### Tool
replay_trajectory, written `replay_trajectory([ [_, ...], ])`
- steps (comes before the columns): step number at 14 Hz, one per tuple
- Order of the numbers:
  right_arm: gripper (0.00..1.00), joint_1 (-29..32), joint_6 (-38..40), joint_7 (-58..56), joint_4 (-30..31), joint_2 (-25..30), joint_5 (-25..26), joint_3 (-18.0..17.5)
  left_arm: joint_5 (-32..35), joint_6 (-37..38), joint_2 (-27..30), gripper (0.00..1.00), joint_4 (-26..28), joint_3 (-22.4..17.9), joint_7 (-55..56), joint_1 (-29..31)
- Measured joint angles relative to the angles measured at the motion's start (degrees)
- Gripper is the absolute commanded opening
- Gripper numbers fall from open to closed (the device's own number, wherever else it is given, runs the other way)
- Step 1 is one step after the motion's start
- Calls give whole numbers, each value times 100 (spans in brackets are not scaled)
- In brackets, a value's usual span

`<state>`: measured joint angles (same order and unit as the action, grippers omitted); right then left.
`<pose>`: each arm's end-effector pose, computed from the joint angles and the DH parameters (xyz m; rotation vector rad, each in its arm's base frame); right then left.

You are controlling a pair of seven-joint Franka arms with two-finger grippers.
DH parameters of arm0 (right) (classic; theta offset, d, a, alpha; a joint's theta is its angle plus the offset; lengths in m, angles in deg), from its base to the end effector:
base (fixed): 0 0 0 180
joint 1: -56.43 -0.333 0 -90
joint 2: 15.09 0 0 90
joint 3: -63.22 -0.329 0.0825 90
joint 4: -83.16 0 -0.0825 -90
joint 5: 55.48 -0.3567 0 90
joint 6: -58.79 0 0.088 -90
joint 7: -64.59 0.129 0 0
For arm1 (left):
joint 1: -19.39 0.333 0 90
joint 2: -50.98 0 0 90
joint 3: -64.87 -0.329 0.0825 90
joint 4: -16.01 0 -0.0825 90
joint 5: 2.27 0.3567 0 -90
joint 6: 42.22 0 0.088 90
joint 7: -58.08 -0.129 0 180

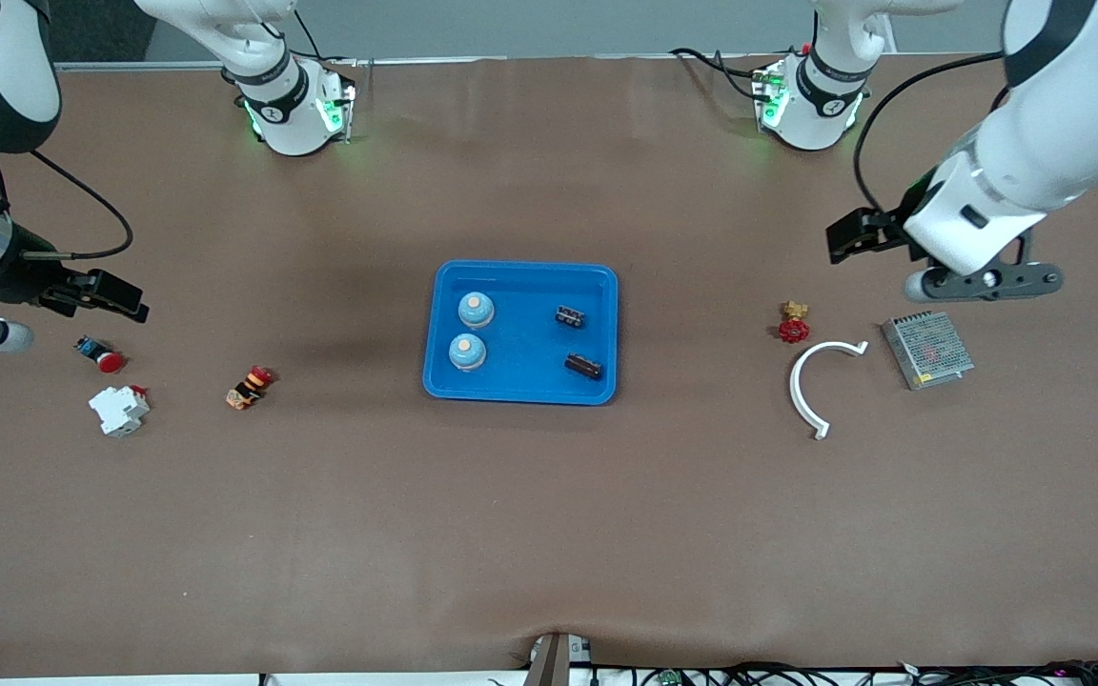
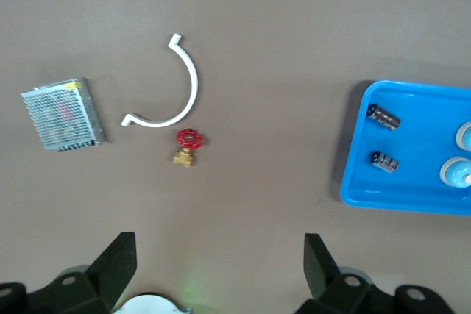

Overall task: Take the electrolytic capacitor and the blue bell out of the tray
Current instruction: 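Move the left gripper and the right gripper toward the blue tray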

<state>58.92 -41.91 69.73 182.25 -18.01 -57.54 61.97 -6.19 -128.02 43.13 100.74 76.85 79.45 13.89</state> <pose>0.5502 -0.0082 0.5329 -3.1004 0.1838 0.0374 0.5320 -0.1688 0.5776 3.0792 0.1033 -0.2175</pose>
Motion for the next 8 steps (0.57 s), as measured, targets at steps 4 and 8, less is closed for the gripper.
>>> replay_trajectory([
  [4, 100, -2, -716, 203, 558, -27, 0, -2, 23, -507, -436, 100, 14, 21, 880, -483],
  [8, 100, -71, -1688, 401, 1323, -185, -1, -6, 57, -759, -895, 100, 25, 31, 1719, -858],
])
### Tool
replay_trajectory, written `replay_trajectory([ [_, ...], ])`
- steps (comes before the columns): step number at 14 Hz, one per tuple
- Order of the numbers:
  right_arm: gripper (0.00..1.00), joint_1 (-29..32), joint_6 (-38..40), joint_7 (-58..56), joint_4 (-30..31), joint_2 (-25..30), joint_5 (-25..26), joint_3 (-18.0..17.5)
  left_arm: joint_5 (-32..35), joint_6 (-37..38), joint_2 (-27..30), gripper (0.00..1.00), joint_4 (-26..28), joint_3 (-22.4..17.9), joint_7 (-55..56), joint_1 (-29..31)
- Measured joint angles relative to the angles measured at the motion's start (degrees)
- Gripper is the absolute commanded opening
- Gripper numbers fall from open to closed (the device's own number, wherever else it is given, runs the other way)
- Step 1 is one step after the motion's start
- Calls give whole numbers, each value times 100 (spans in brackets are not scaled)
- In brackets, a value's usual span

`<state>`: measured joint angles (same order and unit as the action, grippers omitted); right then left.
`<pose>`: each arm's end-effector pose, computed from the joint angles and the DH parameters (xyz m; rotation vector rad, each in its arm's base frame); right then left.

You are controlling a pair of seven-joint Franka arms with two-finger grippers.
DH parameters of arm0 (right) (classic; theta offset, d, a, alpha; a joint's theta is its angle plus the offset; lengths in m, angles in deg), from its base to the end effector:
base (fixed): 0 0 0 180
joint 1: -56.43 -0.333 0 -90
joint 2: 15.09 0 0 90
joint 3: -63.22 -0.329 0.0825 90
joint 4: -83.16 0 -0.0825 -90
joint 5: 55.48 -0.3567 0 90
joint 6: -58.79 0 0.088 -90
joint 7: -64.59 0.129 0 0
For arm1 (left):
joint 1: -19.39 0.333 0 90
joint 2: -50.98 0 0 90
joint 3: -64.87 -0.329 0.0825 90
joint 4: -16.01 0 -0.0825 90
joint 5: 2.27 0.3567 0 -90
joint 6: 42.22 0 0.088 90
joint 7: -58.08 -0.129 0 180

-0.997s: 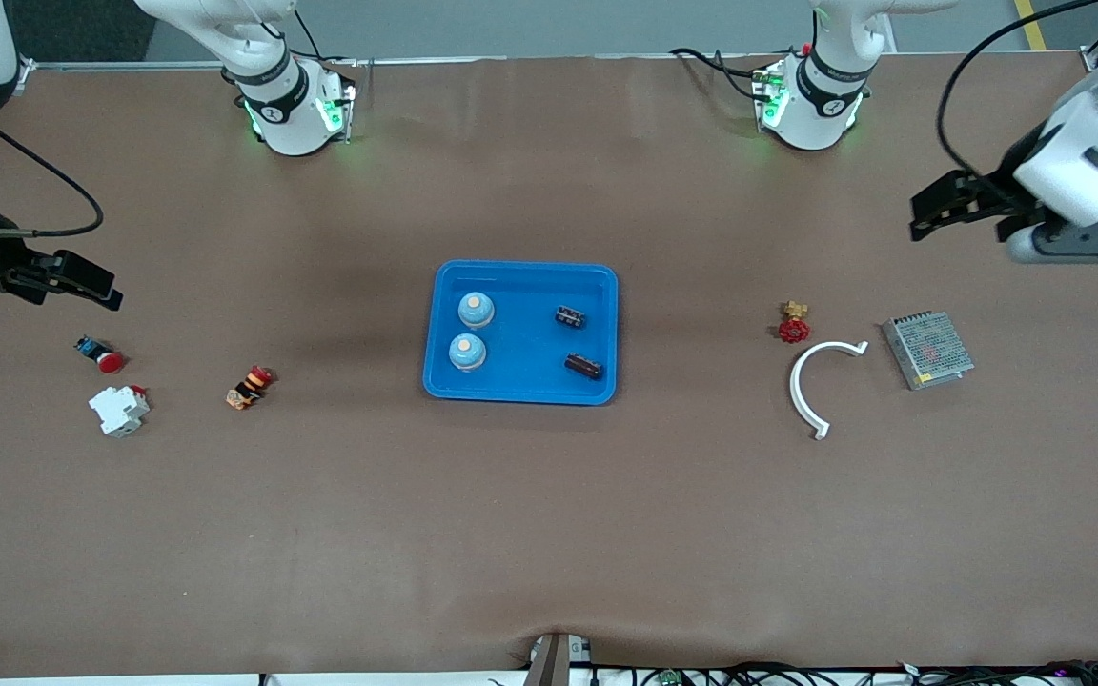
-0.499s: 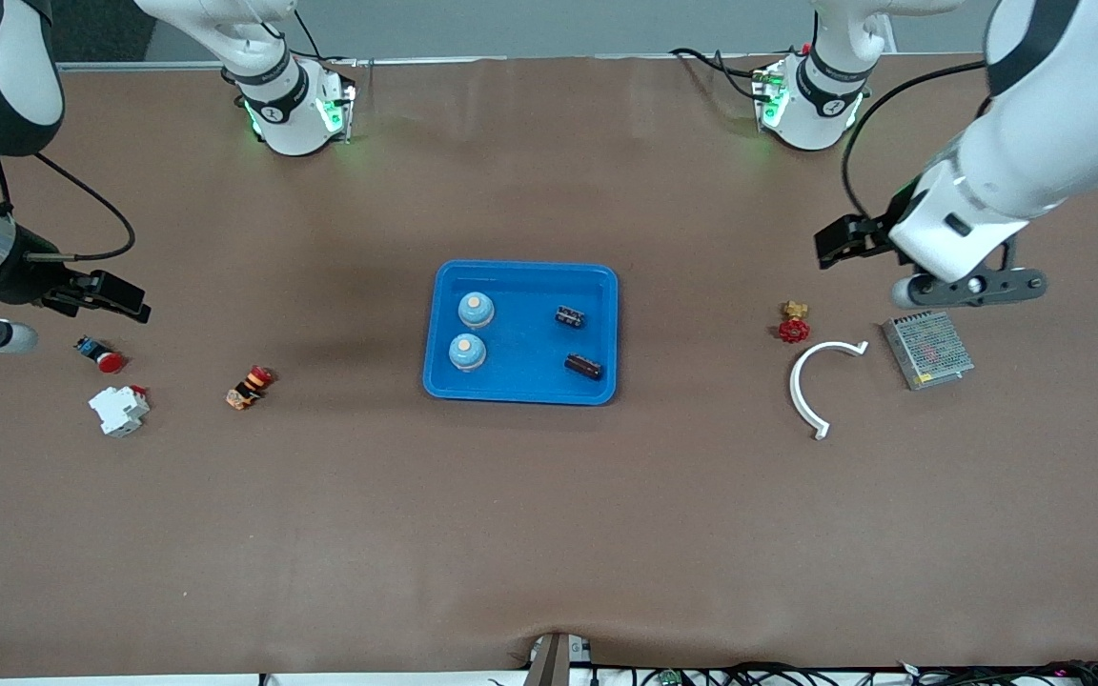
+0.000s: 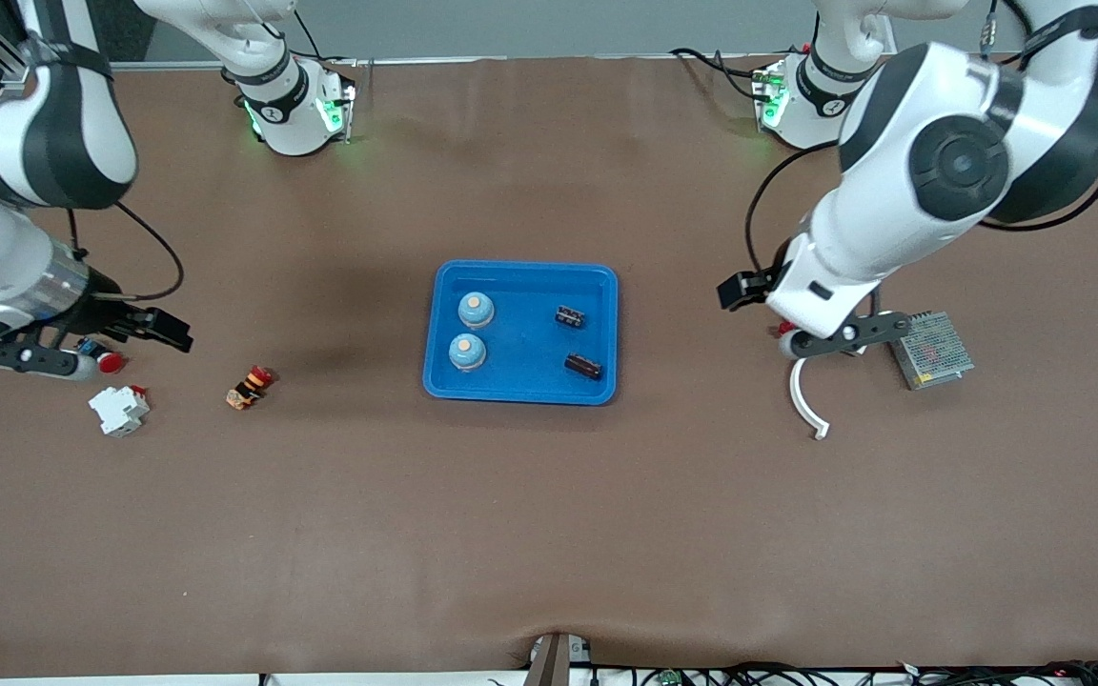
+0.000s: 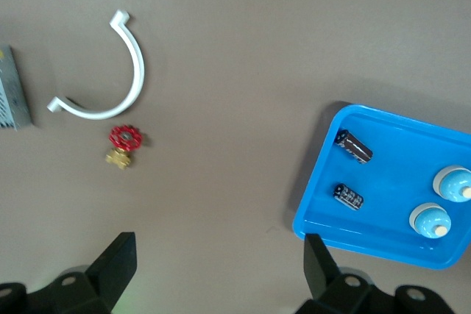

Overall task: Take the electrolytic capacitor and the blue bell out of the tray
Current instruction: 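Move the left gripper and the right gripper toward the blue tray, then grasp a brown capacitor with the left gripper while the right gripper grasps a bell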

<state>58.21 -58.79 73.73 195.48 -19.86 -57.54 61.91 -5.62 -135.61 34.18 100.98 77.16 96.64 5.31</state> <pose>0.5538 -0.0021 0.4368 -3.0940 0.2860 -0.0093 0.5478 -0.2624 0.4959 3.0827 0.3481 -0.2835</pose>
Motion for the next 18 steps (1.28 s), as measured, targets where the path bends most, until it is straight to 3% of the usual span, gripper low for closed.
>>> replay_trajectory([
  [5, 100, -181, -461, 654, 212, -350, -5, -14, 0, -446, -633, 100, 14, 9, 1591, -699],
  [13, 100, -1835, -1217, 3487, 675, -385, -5, -59, 0, -1271, -1663, 100, 36, 21, 4097, -1619],
  [18, 100, -2597, -1910, 4730, 746, -867, -5, -57, 1, -2146, -2318, 100, 43, 21, 4917, -1880],
])
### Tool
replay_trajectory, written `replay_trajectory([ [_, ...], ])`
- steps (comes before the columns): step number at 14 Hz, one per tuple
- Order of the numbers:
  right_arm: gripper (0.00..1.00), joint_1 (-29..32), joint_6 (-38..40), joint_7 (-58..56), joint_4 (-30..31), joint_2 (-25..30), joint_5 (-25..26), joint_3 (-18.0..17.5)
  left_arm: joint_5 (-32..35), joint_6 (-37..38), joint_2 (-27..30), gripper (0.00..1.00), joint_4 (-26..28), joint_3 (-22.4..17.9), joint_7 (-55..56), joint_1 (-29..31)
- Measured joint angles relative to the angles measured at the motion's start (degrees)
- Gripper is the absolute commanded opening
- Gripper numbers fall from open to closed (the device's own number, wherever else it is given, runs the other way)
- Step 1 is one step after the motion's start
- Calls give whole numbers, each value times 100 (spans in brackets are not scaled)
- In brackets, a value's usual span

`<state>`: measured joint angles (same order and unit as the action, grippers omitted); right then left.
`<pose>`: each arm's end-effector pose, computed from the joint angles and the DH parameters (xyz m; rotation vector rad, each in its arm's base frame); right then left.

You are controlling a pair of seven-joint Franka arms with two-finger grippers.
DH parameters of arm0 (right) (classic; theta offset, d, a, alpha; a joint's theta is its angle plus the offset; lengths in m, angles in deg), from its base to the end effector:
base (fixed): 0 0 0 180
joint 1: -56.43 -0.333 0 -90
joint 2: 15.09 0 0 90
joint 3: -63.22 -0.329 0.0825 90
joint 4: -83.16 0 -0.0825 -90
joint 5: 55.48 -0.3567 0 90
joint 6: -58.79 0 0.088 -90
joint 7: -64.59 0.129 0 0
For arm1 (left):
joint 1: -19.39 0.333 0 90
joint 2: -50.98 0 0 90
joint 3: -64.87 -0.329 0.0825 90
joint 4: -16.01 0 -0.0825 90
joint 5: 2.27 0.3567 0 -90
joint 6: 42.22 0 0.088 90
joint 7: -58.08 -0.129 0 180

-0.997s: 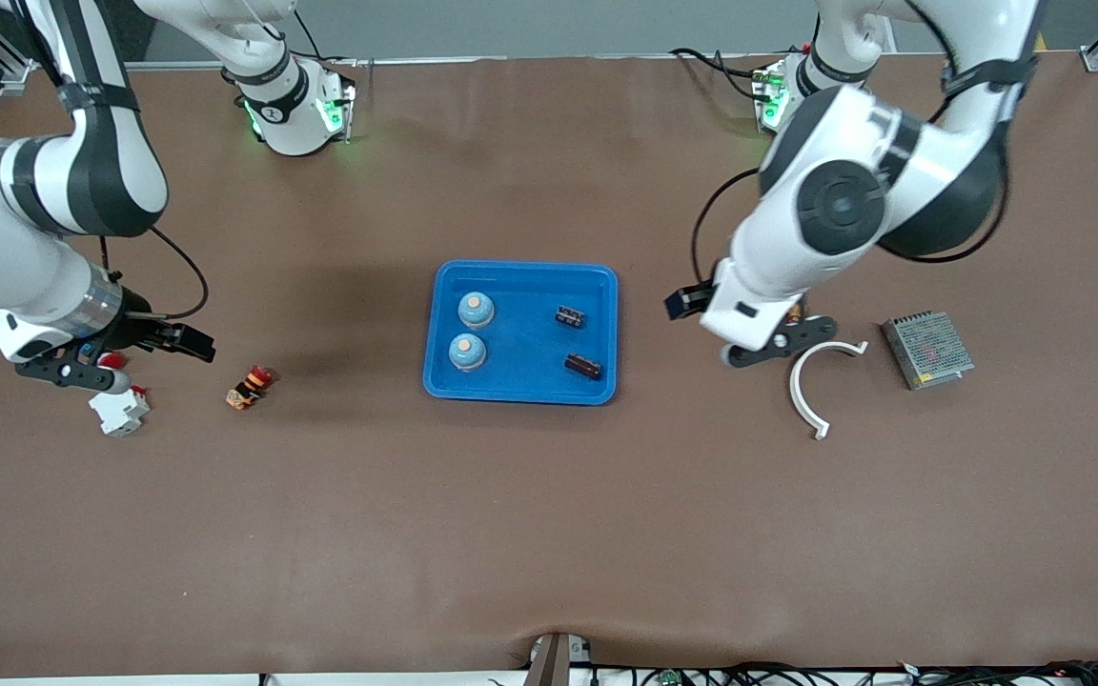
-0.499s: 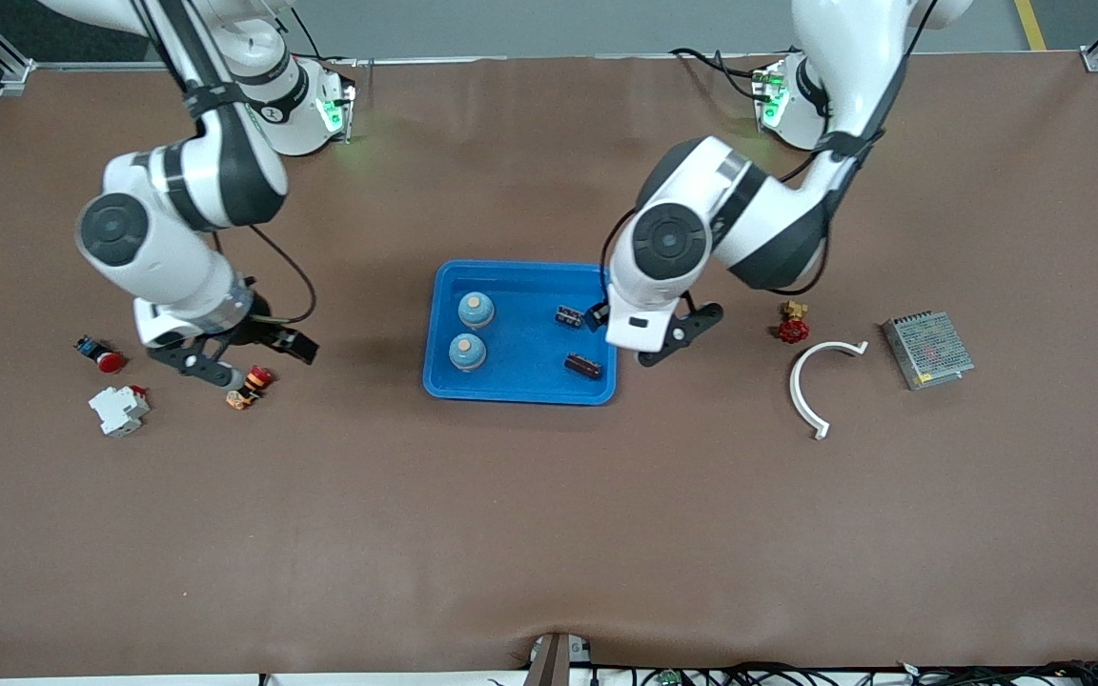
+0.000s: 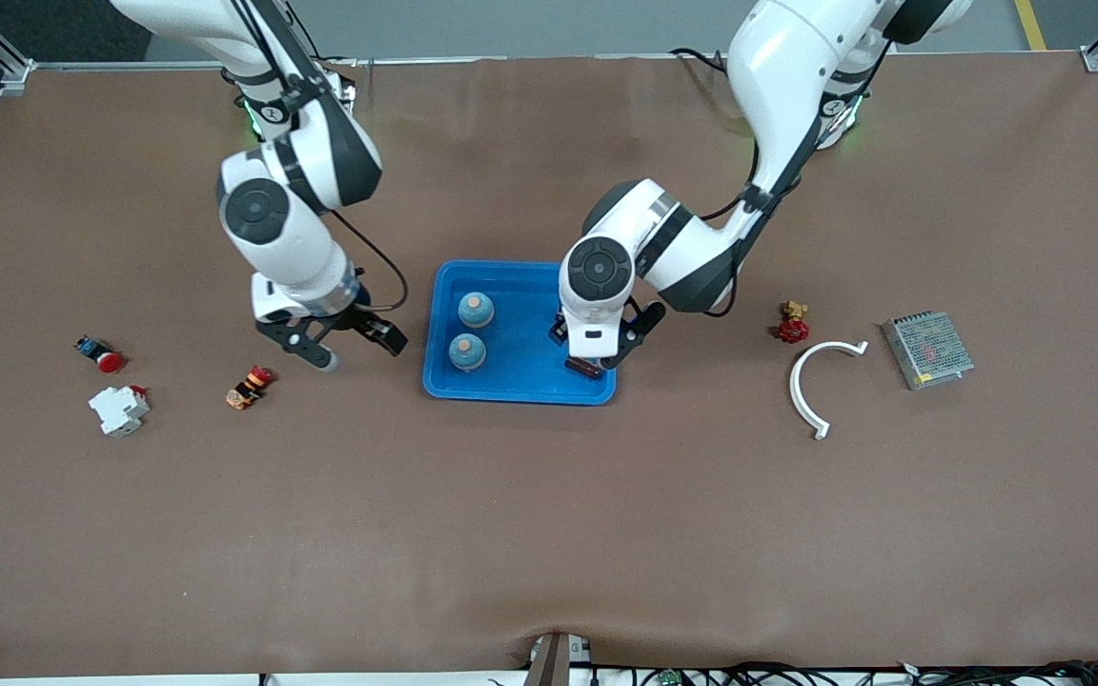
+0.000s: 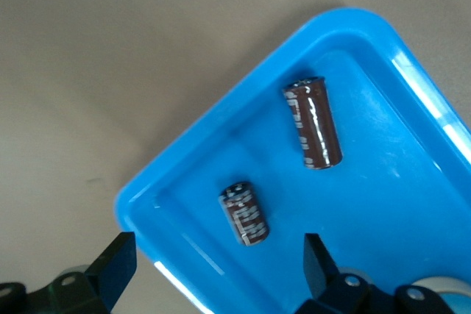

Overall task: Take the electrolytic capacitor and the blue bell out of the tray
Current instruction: 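Grasp a brown capacitor with the left gripper while the right gripper grasps a bell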

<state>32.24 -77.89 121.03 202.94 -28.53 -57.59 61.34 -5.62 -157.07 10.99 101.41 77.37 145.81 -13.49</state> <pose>0.5107 0.2504 0.3263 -2.9576 0.8460 -0.0357 0.4889 -0.4688 0.2593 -2.7971 -1.1928 0.3754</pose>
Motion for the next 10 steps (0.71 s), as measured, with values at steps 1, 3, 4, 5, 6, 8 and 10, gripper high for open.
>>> replay_trajectory([
  [1, 100, -96, -194, 171, 2, -148, 0, 2, 0, -128, -88, 100, -1, 0, 22, -16],
  [3, 100, -241, -572, 441, 4, -458, 4, 5, 0, -264, -227, 100, -3, 0, 24, -62],
  [4, 100, -298, -709, 543, 2, -592, 4, 6, 0, -282, -274, 100, -3, 0, 37, -104],
  [5, 100, -347, -809, 629, -2, -703, 5, 5, 0, -293, -305, 100, -4, -2, 77, -151],
  [6, 100, -380, -875, 691, -15, -795, 5, 7, 0, -297, -326, 100, -4, -2, 127, -192],
  [8, 100, -419, -908, 813, -99, -927, 5, 10, 0, -307, -363, 81, -5, -4, 231, -258],
  [10, 100, -489, -906, 950, -224, -1055, 5, 10, 52, -327, -432, 79, -3, -11, 412, -310],
])
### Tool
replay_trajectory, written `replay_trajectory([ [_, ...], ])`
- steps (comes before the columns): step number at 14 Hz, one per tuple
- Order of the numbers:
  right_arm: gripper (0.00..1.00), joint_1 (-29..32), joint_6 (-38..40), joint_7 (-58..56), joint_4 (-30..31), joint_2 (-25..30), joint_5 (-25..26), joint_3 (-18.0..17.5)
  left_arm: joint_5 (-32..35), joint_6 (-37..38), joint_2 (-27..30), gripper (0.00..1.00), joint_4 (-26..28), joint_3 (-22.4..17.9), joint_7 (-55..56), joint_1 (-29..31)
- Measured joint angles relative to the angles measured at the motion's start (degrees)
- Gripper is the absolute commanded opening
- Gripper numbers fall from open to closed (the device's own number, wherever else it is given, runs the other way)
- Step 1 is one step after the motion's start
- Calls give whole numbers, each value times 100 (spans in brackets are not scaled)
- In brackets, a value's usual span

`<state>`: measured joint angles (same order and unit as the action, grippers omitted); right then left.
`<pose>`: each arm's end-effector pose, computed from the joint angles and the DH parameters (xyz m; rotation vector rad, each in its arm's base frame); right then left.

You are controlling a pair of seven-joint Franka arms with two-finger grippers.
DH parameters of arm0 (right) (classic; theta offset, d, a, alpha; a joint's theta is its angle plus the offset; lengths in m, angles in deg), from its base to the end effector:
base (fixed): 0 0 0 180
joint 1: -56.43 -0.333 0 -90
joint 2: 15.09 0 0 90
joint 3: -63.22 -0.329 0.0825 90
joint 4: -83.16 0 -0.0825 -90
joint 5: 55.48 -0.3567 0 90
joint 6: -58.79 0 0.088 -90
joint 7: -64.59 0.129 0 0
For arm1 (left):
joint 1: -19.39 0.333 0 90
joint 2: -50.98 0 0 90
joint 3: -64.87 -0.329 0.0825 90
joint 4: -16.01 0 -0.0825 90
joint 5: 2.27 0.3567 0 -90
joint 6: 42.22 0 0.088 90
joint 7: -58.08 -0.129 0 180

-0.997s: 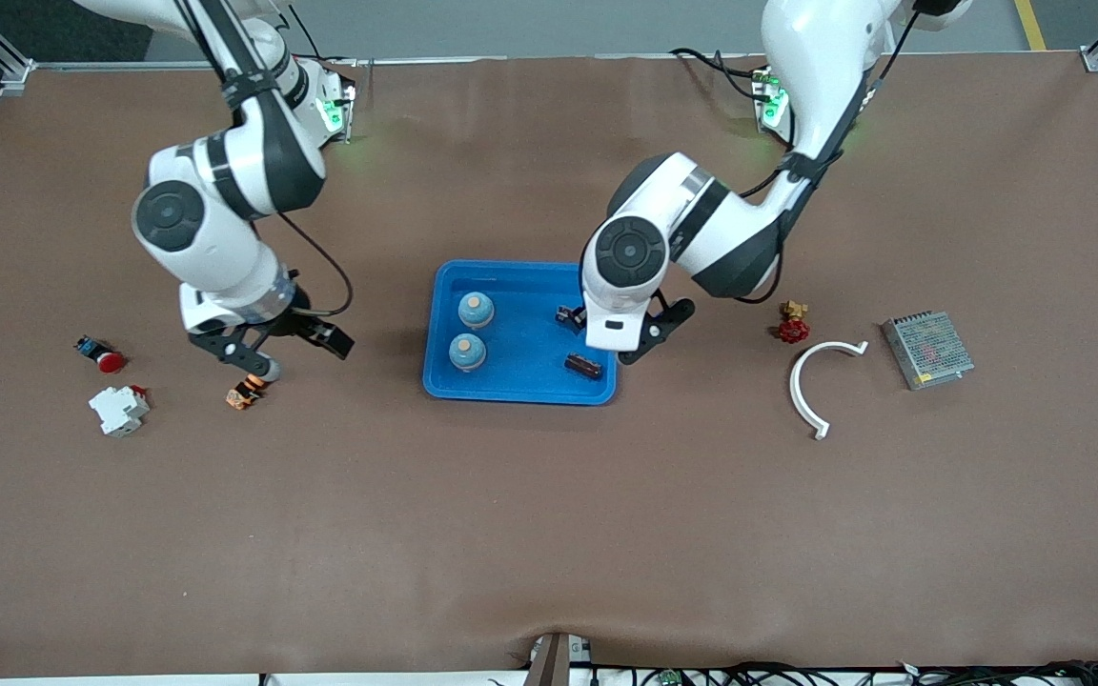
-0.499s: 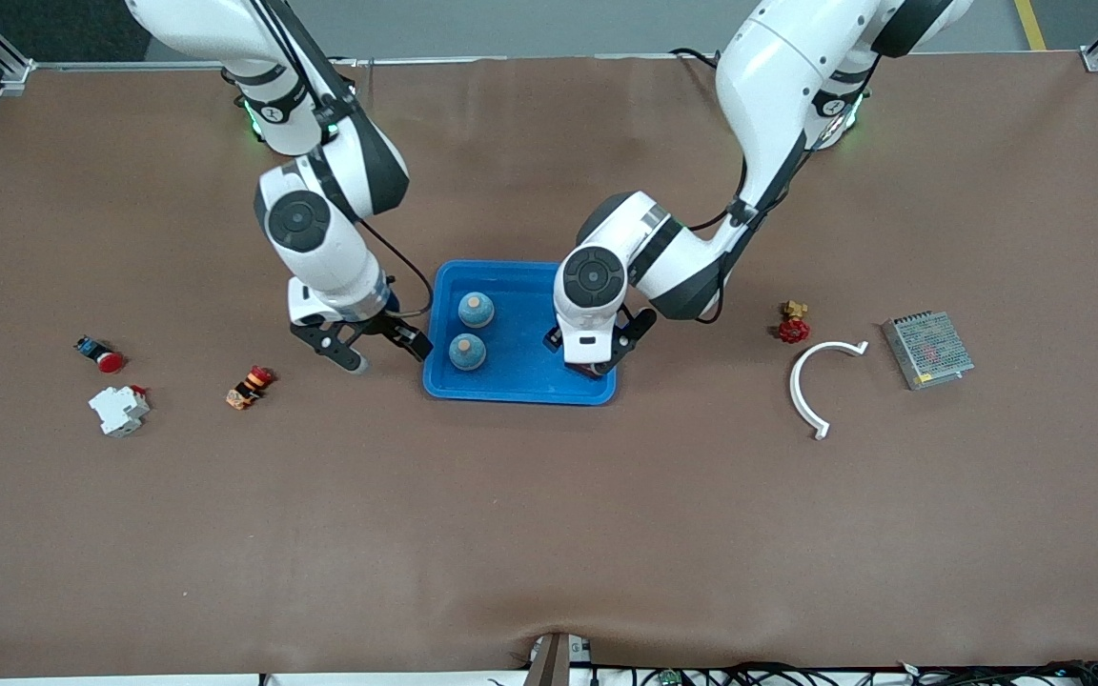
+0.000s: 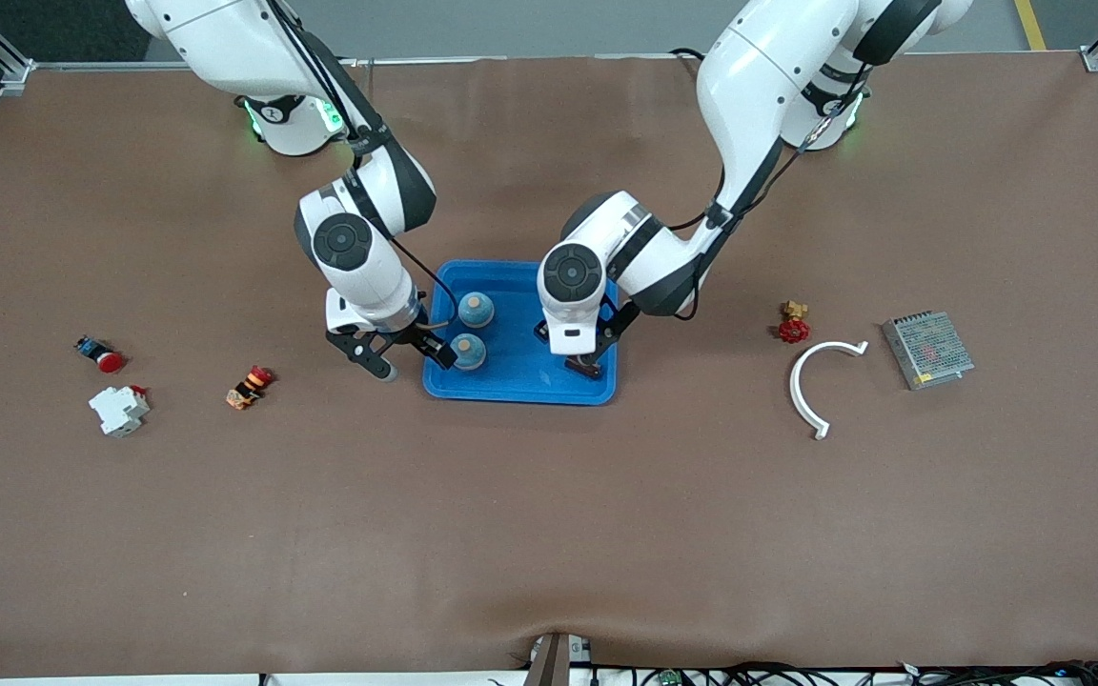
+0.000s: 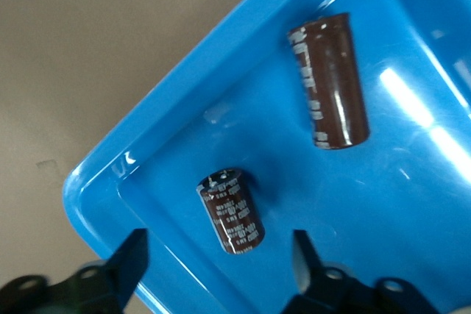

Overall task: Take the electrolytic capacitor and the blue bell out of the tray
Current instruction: 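Grasp a brown capacitor with the left gripper while the right gripper grasps a bell, then lift the capacitor with the left gripper while the right gripper lifts the bell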

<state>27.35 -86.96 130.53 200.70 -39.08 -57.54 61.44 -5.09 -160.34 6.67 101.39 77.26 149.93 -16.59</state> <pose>0.5092 0.3037 0.2500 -2.9062 0.9701 -0.0362 0.4646 -0.4941 0.2124 -2.7536 -1.2168 0.3761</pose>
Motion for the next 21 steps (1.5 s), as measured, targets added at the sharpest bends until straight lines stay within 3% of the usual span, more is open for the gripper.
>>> replay_trajectory([
  [2, 100, -110, 0, 153, -105, -150, 0, 0, 159, -32, -119, 75, 0, -1, 231, -25],
  [3, 100, -158, -1, 219, -152, -222, 2, 0, 193, -66, -177, 65, 0, -1, 307, -27],
  [5, 100, -225, -12, 273, -210, -329, 2, 1, 201, -127, -242, 26, -3, -1, 388, -37],
  [6, 100, -245, -31, 305, -227, -369, 2, 1, 201, -132, -247, 0, -3, -1, 402, -43],
  [13, 100, -415, -201, 609, -347, -657, 7, 3, 452, -132, -183, 0, -184, -130, 385, -14],
  [16, 100, -513, -220, 732, -456, -806, 9, 11, 557, -8, 163, 0, -298, -175, 168, 239],
  [17, 85, -525, -231, 743, -466, -831, 10, 15, 557, 157, 365, 0, -313, -174, 32, 410],
  [18, 55, -527, -238, 746, -467, -838, 14, 17, 556, 350, 564, 0, -316, -171, -120, 578],
  [19, 38, -528, -242, 747, -469, -837, 22, 19, 556, 540, 764, 0, -316, -169, -312, 744],
  [20, 9, -528, -243, 748, -471, -837, 29, 20, 556, 698, 929, 0, -313, -169, -515, 892],
  [21, 0, -528, -244, 752, -473, -837, 37, 22, 556, 862, 1062, 0, -303, -171, -740, 1038],
])
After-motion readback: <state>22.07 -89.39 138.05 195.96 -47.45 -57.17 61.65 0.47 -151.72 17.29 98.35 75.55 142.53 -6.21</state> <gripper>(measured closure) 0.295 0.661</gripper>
